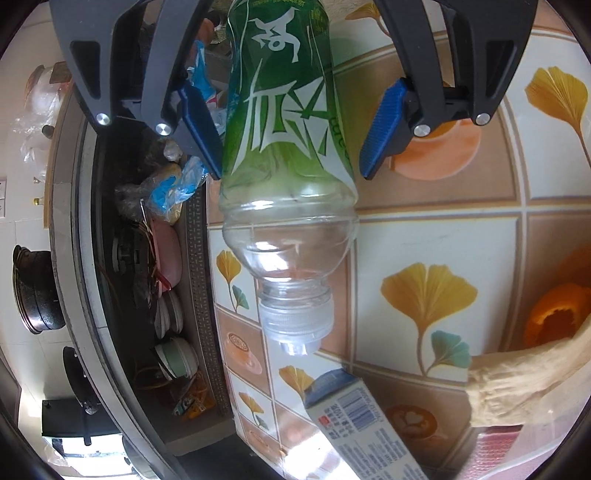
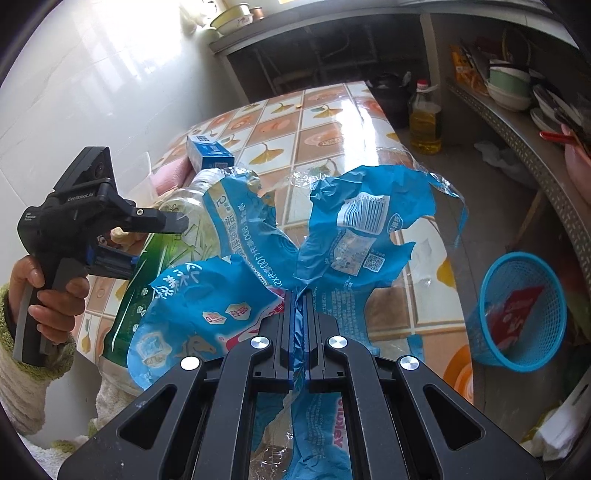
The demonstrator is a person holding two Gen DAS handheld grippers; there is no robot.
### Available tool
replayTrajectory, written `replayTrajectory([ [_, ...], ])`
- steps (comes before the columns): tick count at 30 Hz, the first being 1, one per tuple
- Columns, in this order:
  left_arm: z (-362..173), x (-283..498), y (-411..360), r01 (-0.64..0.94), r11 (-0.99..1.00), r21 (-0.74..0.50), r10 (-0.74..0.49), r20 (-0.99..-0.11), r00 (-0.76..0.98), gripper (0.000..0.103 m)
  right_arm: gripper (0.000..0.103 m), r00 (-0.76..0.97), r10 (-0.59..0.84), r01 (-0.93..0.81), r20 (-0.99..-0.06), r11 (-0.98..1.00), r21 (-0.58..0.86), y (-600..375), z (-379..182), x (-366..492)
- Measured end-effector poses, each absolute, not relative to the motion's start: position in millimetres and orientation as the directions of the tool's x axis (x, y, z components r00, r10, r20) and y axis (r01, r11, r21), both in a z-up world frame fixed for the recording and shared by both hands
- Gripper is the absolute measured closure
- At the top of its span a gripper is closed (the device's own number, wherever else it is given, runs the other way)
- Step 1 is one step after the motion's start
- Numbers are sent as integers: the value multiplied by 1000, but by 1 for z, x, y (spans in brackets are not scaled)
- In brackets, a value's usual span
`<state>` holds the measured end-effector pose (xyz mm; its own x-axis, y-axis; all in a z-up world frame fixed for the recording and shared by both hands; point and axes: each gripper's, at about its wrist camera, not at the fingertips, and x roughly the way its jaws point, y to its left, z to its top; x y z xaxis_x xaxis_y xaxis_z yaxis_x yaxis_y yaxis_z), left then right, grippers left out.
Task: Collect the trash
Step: 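Lift the green bottle with the left gripper while the right gripper holds the wrappers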
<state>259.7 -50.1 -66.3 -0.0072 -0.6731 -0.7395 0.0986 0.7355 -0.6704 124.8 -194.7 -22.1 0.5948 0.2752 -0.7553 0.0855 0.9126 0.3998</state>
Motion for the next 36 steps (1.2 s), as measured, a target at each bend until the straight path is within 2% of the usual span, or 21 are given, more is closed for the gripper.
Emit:
replayTrajectory([
  [15, -56, 256, -92, 250, 814, -524, -540, -841, -5, 33, 101, 607, 273, 120, -746, 897, 426, -206, -27, 118],
  [27, -51, 247, -82, 217, 801, -558, -577, -816, 30, 37, 101, 629, 258, 144, -734, 889, 436, -214, -22, 106],
  [36, -10, 232, -78, 291, 749, -596, -649, -749, 136, 38, 101, 659, 258, 166, -707, 867, 471, -225, -18, 97],
])
